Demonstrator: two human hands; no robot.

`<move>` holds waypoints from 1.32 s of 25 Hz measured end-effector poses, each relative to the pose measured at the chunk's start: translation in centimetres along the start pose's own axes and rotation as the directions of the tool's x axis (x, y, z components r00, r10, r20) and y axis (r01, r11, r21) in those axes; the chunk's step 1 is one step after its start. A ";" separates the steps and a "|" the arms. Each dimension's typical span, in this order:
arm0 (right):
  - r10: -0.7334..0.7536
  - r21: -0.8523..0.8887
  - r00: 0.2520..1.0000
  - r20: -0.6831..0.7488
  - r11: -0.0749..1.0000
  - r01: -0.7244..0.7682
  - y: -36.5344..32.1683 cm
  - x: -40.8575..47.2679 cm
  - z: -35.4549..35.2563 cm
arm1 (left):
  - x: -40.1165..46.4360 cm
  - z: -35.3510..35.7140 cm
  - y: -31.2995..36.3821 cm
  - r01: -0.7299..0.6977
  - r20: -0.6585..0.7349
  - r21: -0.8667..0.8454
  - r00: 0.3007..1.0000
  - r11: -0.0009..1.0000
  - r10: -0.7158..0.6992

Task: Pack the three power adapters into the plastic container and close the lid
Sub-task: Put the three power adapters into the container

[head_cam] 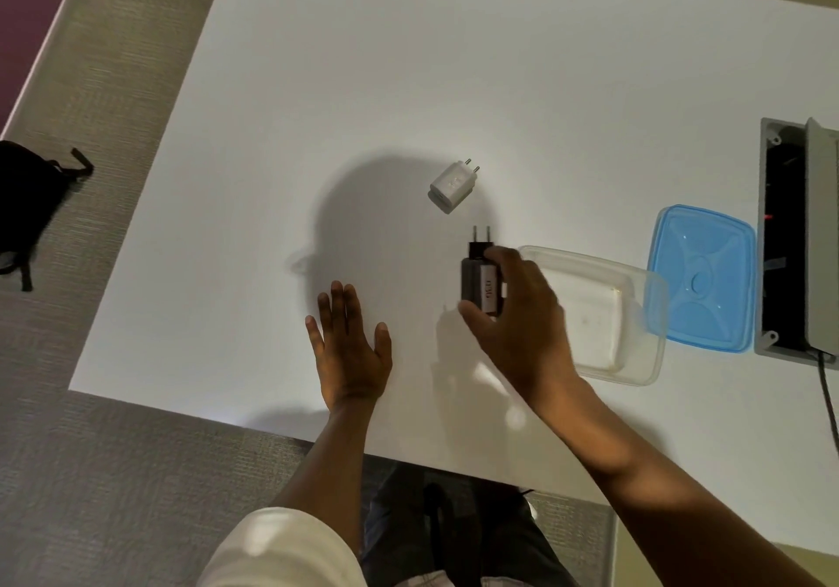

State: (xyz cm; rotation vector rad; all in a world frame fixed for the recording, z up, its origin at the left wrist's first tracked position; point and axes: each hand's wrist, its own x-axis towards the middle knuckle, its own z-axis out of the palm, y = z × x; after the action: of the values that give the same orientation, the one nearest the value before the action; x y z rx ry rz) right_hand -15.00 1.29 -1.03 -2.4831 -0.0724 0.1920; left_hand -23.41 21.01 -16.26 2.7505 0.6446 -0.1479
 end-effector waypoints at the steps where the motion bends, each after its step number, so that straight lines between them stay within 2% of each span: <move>1: 0.043 0.014 0.999 -0.025 0.999 -0.043 1.0 -0.6 -1.0 | 0.0 0.0 -0.1 -0.004 0.001 0.004 1.000 1.000 0.004; 5: 0.137 0.001 0.989 -0.055 0.991 -0.137 5.6 -2.1 -3.4 | -0.1 0.0 -0.2 -0.003 0.009 0.001 1.000 1.000 0.003; 10: 0.278 -0.061 0.961 -0.010 0.959 -0.278 10.6 -1.7 -3.4 | -0.2 -0.1 0.0 0.007 0.027 0.004 1.000 1.000 -0.007; 19: 0.377 -0.071 0.922 0.087 0.926 -0.372 13.1 0.6 -0.6 | 0.0 0.1 -0.1 0.021 0.017 -0.003 1.000 1.000 -0.021; 24: 0.371 -0.029 0.922 0.114 0.928 -0.370 12.9 0.7 -0.5 | -0.1 0.1 -0.1 0.017 0.007 0.000 1.000 1.000 -0.017; 27: 0.367 -0.023 0.929 0.051 0.930 -0.367 11.7 0.6 -1.6 | -0.1 0.1 -0.1 0.025 0.006 -0.009 1.000 1.000 -0.025; 31: 0.233 0.048 0.966 -0.114 0.972 -0.229 7.5 2.3 -3.9 | 0.0 0.0 -0.2 0.037 0.010 -0.017 0.999 0.999 -0.037; 33: 0.179 0.086 0.981 -0.080 0.981 -0.172 4.6 5.0 -3.7 | -0.1 0.0 -0.2 0.030 0.023 -0.001 0.999 1.000 -0.030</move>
State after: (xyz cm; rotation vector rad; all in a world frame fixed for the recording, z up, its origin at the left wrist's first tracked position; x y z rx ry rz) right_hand -9.51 -4.07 -1.48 -2.4156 0.1880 0.1571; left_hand -23.63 21.10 -16.33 2.7347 0.6801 -0.1849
